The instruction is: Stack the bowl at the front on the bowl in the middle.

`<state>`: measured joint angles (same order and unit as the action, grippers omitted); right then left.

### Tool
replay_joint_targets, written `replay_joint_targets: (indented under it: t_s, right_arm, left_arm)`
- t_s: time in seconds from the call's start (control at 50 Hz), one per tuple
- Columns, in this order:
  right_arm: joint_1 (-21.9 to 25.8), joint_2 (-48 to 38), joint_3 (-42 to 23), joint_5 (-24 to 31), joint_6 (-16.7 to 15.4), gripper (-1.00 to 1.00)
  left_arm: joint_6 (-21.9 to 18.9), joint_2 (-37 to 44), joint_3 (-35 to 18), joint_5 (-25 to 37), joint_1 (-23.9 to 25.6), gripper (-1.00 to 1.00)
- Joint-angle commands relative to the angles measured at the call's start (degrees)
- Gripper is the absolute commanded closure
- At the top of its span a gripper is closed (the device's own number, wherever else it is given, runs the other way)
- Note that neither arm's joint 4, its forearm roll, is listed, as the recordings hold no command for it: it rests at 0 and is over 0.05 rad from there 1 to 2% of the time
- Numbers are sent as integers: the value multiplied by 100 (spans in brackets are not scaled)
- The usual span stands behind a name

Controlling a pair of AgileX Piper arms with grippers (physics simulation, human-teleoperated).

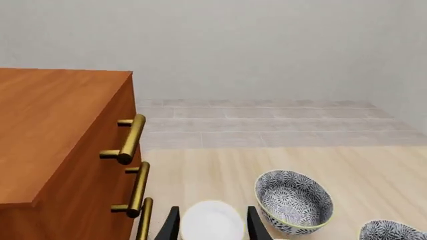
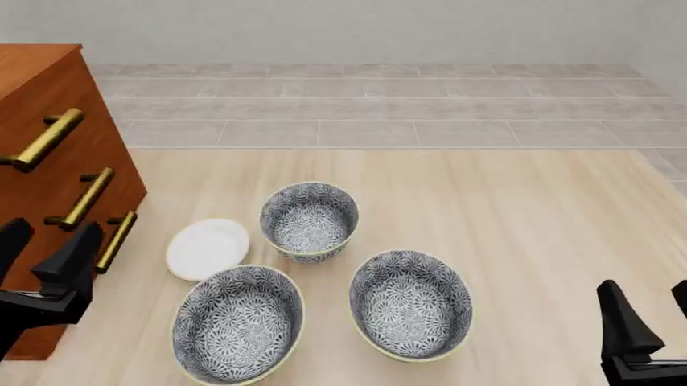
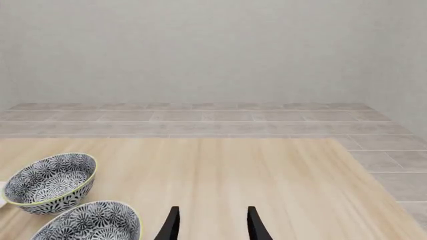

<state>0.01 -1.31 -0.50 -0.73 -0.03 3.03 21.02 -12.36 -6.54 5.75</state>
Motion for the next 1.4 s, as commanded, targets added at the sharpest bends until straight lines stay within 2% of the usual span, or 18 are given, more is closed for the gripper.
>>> replay_joint_targets:
  t_s: [0.02,0.04,0.06,0.2,0.26,0.3,0.32,0.36,0.38,0.46,0.7,0.72,0.76,0.8,0.84,1.06,1.14,1.4]
  right_arm:
    - [0,0,-4,6,-2,-100]
    - [1,3,-4,7,-1,-100]
    - [-1,5,-4,8,-2,-100]
    - [0,6,-4,8,-4,-100]
    - [5,15,13,-14,-50,-100]
    - [6,23,16,-15,-63,-100]
    - [6,18,18,-18,-55,-100]
    - [0,-24,21,-41,1,-100]
    - [2,-10,19,-31,-14,-100]
    - [0,-31,26,-53,2,-100]
    - [0,-27,18,-44,-6,-100]
    - [0,-25,18,-42,-6,-100]
    - [0,-35,23,-57,-6,-100]
    - [0,-41,27,-66,-6,-100]
    - [0,-35,29,-63,-5,-100]
    - [0,-55,38,-92,-5,-100]
    - [-1,-61,38,-97,-4,-100]
    - [-2,-80,38,-116,-4,-100]
  left_arm:
    - [93,1164,-587,-244,180,-100]
    - [118,1298,-665,-238,195,-100]
    - [182,1529,-415,-662,202,-100]
    - [262,1982,-1081,-285,220,-100]
    - [251,2321,-746,-965,160,-100]
    - [277,2340,-1112,-574,181,-100]
    - [308,2530,-864,-977,176,-100]
    - [372,2695,-884,-1076,201,-100]
    - [415,2690,-1260,-655,208,-100]
    - [493,3154,-1125,-1115,245,-100]
    - [472,3909,-1789,-882,330,-100]
    - [491,3871,-2126,-468,363,-100]
    - [518,4036,-1993,-716,375,-100]
    - [565,4057,-2301,-358,410,-100]
    - [604,4251,-2228,-536,436,-100]
    - [934,4970,-2818,-164,569,-100]
    - [761,5080,-2875,-211,579,-100]
    - [919,5921,-3328,-34,785,-100]
